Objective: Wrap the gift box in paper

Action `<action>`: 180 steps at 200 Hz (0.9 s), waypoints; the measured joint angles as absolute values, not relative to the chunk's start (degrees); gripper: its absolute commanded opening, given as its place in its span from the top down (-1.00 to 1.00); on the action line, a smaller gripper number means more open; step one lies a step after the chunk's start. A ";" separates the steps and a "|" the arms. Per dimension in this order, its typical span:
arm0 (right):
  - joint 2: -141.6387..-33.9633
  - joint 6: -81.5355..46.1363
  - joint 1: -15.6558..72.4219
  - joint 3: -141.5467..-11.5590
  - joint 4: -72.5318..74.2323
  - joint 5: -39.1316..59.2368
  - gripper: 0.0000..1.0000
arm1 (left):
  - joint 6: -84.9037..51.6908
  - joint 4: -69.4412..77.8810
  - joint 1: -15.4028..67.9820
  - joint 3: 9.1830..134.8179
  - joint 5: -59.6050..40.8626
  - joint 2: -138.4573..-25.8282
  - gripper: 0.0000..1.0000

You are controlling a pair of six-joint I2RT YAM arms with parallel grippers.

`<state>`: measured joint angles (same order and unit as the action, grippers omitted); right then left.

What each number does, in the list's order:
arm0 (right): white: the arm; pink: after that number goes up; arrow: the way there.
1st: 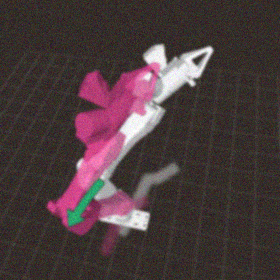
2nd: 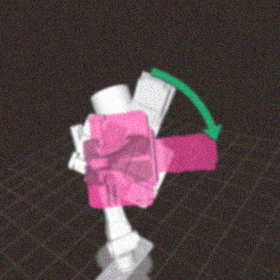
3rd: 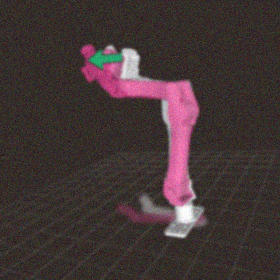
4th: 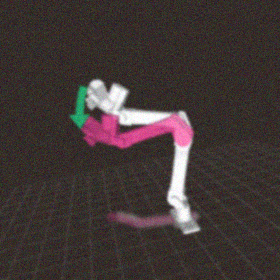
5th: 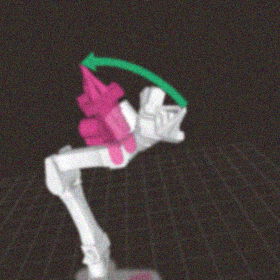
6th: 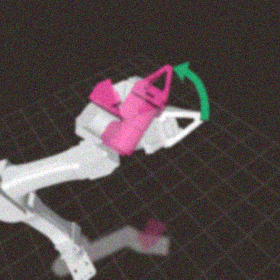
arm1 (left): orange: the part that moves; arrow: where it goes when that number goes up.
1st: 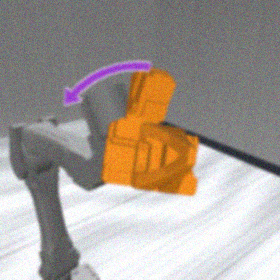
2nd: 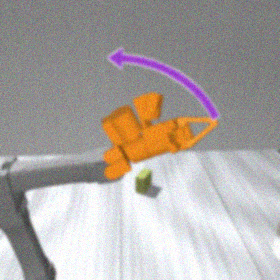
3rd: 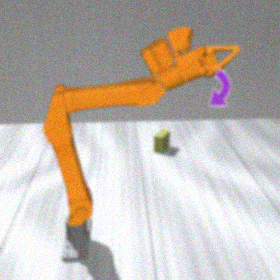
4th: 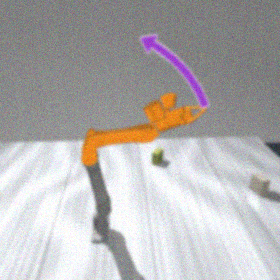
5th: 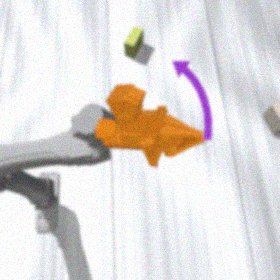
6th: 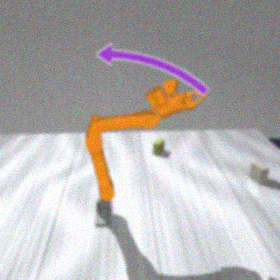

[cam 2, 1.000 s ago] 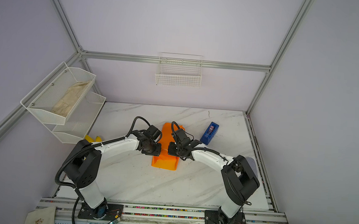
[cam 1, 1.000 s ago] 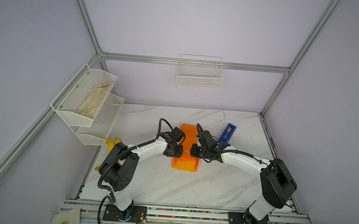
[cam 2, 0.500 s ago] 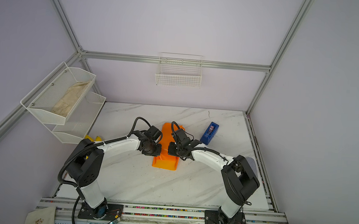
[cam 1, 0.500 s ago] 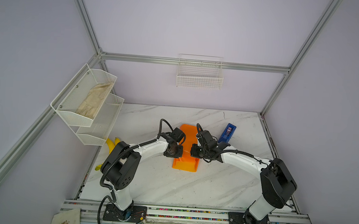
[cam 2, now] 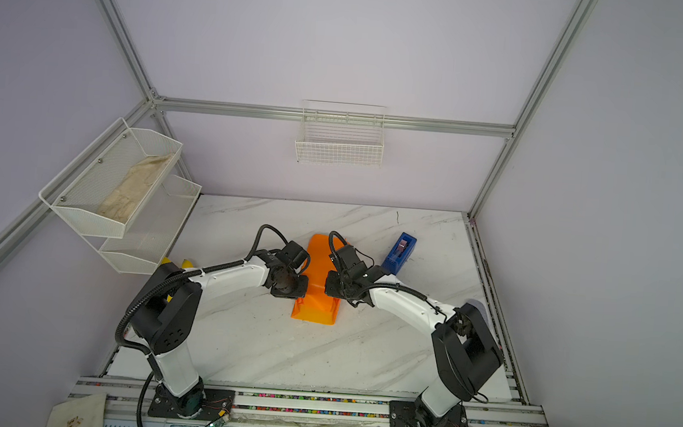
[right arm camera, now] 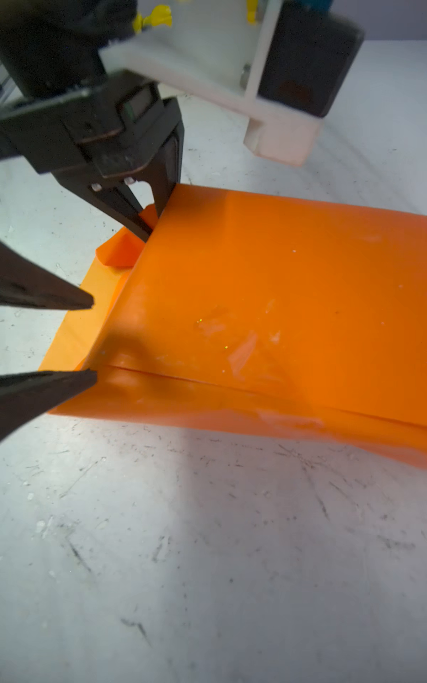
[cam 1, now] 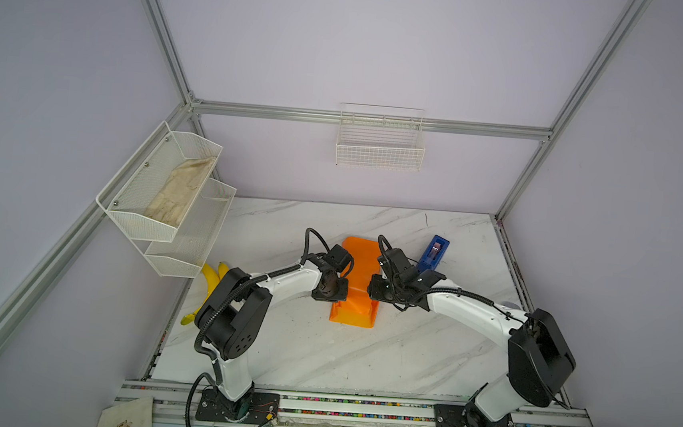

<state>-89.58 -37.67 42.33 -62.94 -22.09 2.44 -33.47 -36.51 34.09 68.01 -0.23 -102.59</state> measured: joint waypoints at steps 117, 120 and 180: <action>-96.20 -41.58 42.33 -53.80 -9.61 7.75 -0.03 | -33.80 -36.58 34.02 68.01 -0.43 -102.59 0.50; -96.62 -41.71 42.33 -54.02 -9.41 7.60 -0.01 | -33.95 -36.60 34.02 68.01 -0.43 -102.59 0.48; -100.82 -42.06 42.33 -55.64 -8.08 3.46 0.28 | -33.87 -36.32 33.87 67.16 0.34 -102.59 0.35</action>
<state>-100.82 -42.06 42.33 -55.64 -8.08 3.46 -33.87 -36.32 33.87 67.16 0.34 -102.59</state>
